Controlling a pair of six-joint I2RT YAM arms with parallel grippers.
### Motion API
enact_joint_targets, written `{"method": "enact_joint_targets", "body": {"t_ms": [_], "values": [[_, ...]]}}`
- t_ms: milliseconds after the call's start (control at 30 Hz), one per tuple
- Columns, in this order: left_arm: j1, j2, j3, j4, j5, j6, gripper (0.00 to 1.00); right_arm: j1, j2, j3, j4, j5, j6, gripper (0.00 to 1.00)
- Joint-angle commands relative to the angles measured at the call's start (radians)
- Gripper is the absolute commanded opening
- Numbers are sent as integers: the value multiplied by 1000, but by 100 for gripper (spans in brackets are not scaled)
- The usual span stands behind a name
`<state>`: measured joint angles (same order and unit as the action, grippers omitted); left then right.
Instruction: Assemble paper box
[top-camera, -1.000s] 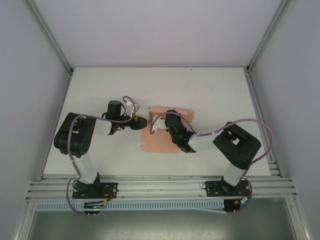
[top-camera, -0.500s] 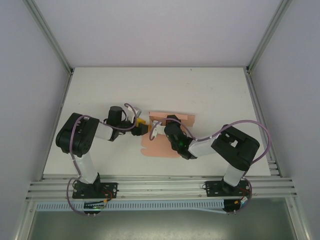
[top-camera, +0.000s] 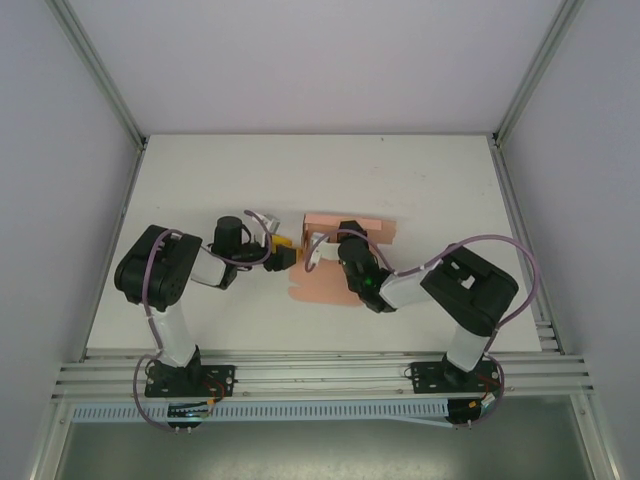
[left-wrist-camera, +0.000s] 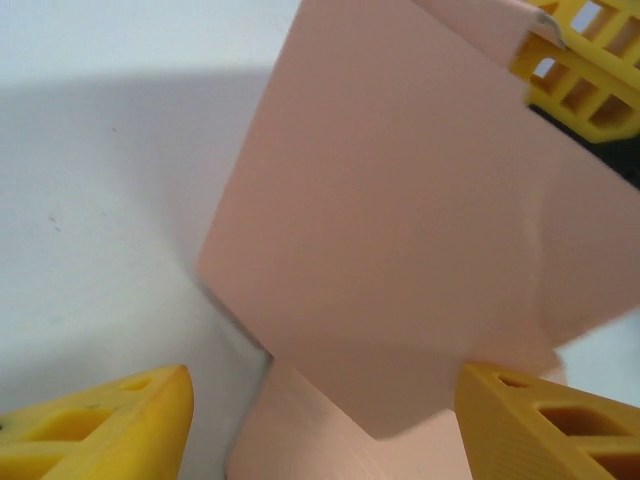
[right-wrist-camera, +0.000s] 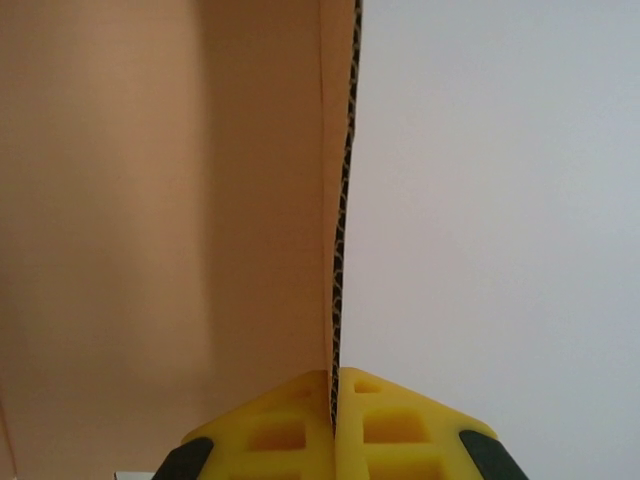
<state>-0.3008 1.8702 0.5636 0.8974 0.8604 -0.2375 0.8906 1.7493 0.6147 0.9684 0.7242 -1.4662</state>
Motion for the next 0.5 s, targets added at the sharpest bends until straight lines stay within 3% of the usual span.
{"method": "enact_joint_targets", "body": {"t_ms": [0,267,467], "values": [[6,-4,94,-71,4,71,69,-22,43,49,90,-49,-46,0],[5,43,216,-226,-50,184,68,-74,207,88,302,-71,-134,0],[-9,67,253,-291,-92,210,70,-47,165,42,188,-66,-5,0]]}}
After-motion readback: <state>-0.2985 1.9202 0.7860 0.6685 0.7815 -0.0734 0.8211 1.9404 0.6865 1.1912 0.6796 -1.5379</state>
